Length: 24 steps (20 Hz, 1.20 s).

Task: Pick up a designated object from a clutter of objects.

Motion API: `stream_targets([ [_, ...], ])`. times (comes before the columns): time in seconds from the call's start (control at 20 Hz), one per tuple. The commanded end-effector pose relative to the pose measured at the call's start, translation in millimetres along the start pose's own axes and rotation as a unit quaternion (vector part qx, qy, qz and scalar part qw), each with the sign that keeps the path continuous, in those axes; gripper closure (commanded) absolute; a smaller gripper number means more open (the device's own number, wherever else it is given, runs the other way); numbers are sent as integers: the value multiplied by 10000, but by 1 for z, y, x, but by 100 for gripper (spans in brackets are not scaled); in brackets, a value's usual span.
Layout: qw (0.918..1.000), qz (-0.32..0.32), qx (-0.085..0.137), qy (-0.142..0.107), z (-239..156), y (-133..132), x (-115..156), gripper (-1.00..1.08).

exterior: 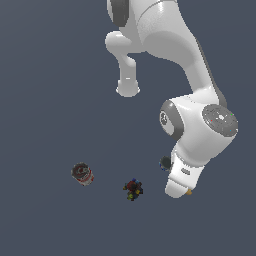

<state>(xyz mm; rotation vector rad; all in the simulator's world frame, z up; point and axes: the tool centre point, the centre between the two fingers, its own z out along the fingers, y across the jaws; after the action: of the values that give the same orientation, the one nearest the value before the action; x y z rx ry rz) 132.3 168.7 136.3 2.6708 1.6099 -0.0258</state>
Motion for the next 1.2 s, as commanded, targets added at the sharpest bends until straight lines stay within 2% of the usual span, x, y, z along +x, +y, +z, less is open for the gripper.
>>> stream_targets([
  [0.0, 9991, -432, 5, 29, 17, -3, 16, -92],
  [0.25, 9941, -1081, 19, 79, 45, -9, 40, -92],
  [0.55, 9878, -1552, 29, 122, 66, -15, 57, -92],
  [1.15, 9856, -1686, 36, 133, 83, -18, 61, -92],
])
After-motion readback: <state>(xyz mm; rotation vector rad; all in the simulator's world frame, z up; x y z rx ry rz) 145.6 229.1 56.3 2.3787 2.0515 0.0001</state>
